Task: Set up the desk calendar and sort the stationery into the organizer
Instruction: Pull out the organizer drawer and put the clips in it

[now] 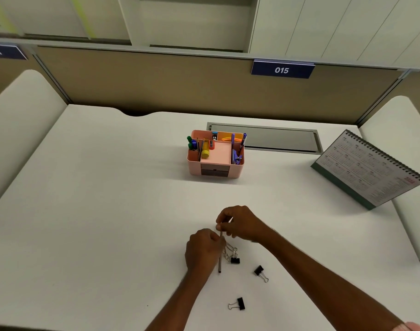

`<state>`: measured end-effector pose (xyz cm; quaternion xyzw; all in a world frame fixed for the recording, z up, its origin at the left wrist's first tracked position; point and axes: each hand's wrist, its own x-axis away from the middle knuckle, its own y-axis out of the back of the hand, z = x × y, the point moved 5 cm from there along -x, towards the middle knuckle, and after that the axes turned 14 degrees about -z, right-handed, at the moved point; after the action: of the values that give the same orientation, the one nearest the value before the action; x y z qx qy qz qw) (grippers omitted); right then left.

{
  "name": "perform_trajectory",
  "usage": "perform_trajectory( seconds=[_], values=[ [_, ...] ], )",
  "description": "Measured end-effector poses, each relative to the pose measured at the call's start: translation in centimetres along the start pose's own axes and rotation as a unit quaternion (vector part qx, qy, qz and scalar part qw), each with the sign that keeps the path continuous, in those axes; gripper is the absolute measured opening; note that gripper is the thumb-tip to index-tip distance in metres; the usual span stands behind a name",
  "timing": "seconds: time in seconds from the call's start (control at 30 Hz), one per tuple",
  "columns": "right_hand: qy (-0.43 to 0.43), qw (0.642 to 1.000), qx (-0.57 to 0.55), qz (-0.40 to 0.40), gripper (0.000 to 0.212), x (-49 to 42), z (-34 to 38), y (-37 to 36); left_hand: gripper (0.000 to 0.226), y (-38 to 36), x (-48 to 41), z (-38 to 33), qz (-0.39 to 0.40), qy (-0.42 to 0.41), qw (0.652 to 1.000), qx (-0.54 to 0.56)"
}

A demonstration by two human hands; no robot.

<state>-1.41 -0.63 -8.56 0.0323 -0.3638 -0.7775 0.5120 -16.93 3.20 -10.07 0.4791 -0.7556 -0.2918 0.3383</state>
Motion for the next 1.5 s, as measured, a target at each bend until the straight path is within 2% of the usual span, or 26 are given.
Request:
perform_trajectory(
  seconds=[0.1, 0.23, 0.3, 0.4, 0.47, 0.57, 0.63, 0.7, 0.8, 1.03, 1.5],
  values=[
    [0.019, 0.999, -0.018, -0.02, 0.008, -0.5, 1.5, 1.2, 0.019, 1.9, -0.6, -1.6, -0.044, -0.031, 0.999, -0.001],
    [0.046, 0.997, -0.027, -0.054, 0.007, -1.7, 4.4, 3.5, 0.013, 4.1, -1.6, -3.9, -0.102, -0.095, 0.99, 0.028],
    [0.062, 0.994, -0.015, -0.087, 0.01, -2.4, 6.1, 4.9, 0.019, 5.2, -2.3, -4.8, -0.138, -0.102, 0.984, 0.046],
    [0.097, 0.977, 0.006, -0.192, 0.015, -4.0, 8.9, 7.6, 0.033, 6.6, -3.6, -5.1, -0.188, -0.072, 0.977, 0.073],
    [0.119, 0.953, -0.008, -0.277, 0.016, -5.1, 10.4, 9.5, 0.032, 6.8, -4.2, -4.8, -0.201, -0.056, 0.974, 0.084],
    [0.15, 0.916, -0.055, -0.369, 0.011, -6.9, 12.2, 11.4, 0.024, 6.3, -4.9, -4.3, -0.178, -0.06, 0.979, 0.085],
    [0.163, 0.9, -0.061, -0.401, 0.008, -8.5, 13.0, 11.8, 0.023, 5.6, -5.2, -4.0, -0.151, -0.06, 0.984, 0.075],
    [0.168, 0.897, -0.038, -0.407, 0.007, -10.1, 13.4, 11.4, 0.027, 4.8, -5.3, -3.9, -0.126, -0.065, 0.988, 0.061],
    [0.16, 0.912, 0.016, -0.378, 0.009, -12.4, 13.6, 10.0, 0.035, 3.9, -5.8, -4.0, -0.104, -0.084, 0.99, 0.035],
    [0.123, 0.932, 0.094, -0.328, 0.015, -14.8, 12.1, 7.1, 0.046, 2.4, -7.8, -4.5, -0.085, -0.114, 0.99, -0.014],
    [0.105, 0.941, 0.036, -0.32, 0.003, -15.8, 10.6, 7.2, 0.061, 0.3, -12.4, -7.1, -0.056, -0.152, 0.98, -0.114]
  ],
)
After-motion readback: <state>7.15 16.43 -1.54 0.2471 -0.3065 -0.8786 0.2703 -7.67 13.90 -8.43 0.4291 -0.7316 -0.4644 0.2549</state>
